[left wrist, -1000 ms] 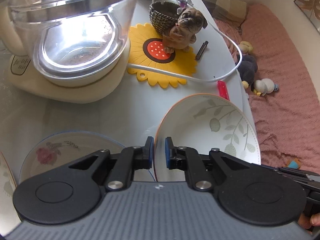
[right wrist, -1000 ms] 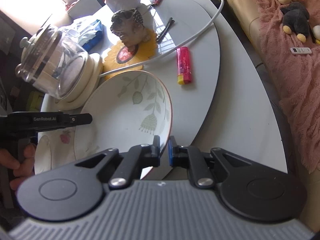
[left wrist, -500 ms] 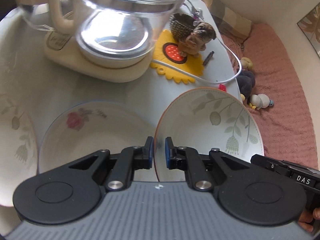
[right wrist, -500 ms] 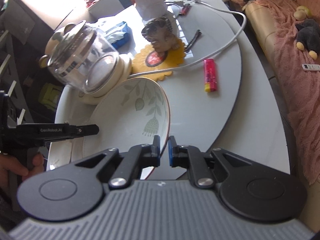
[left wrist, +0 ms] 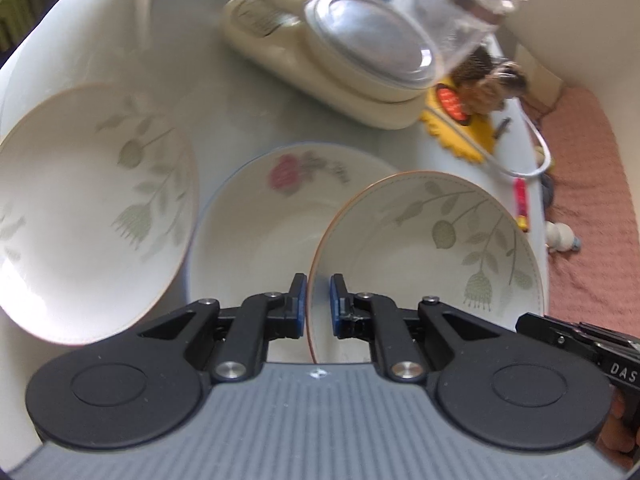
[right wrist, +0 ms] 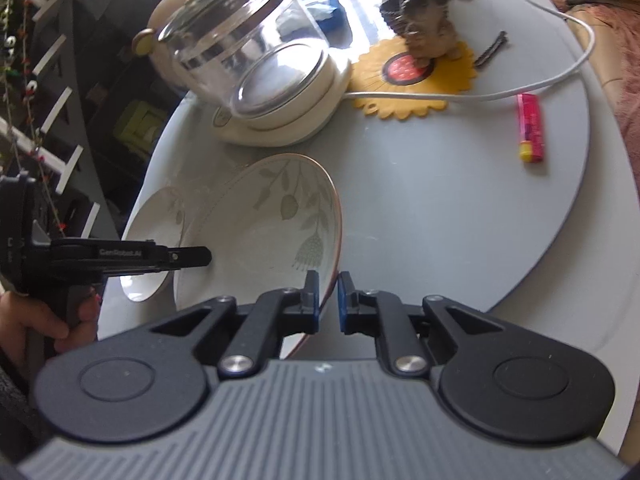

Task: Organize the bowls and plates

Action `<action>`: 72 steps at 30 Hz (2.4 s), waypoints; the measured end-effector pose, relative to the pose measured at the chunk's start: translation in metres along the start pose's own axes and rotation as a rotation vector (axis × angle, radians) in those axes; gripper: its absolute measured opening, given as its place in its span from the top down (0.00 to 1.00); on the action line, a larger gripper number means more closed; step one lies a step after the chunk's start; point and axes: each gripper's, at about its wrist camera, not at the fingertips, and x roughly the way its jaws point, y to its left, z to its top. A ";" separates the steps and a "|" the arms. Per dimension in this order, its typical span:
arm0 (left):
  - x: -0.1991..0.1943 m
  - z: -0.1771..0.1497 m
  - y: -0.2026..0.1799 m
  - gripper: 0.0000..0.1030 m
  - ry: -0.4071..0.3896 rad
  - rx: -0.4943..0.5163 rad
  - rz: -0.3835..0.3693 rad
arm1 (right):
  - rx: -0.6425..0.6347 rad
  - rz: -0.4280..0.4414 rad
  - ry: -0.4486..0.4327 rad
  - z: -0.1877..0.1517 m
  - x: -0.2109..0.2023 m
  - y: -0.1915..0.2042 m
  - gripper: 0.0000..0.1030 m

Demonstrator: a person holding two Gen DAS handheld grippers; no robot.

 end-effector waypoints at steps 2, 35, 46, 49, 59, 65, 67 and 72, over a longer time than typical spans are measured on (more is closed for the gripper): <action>0.000 -0.001 0.006 0.87 -0.005 -0.017 0.017 | -0.015 0.009 0.018 0.001 0.009 0.001 0.88; 0.004 0.010 0.019 0.79 -0.002 -0.066 0.108 | -0.106 -0.047 0.068 0.007 0.059 0.018 0.89; -0.019 0.007 0.026 0.78 -0.045 -0.079 0.048 | -0.152 -0.103 0.033 0.002 0.062 0.027 0.88; -0.030 0.004 0.025 0.78 -0.052 -0.069 0.003 | -0.163 -0.116 0.037 0.001 0.066 0.029 0.86; -0.074 -0.013 0.014 0.78 -0.141 -0.031 -0.030 | -0.145 -0.177 0.005 -0.002 0.068 0.038 0.85; -0.109 -0.021 0.010 0.78 -0.207 0.004 -0.042 | -0.107 -0.189 -0.065 -0.002 0.042 0.045 0.84; -0.120 -0.024 0.007 0.78 -0.224 0.012 -0.042 | -0.101 -0.190 -0.090 -0.003 0.029 0.050 0.84; -0.148 -0.035 -0.006 0.78 -0.250 0.092 -0.045 | -0.115 -0.185 -0.158 -0.012 -0.014 0.070 0.85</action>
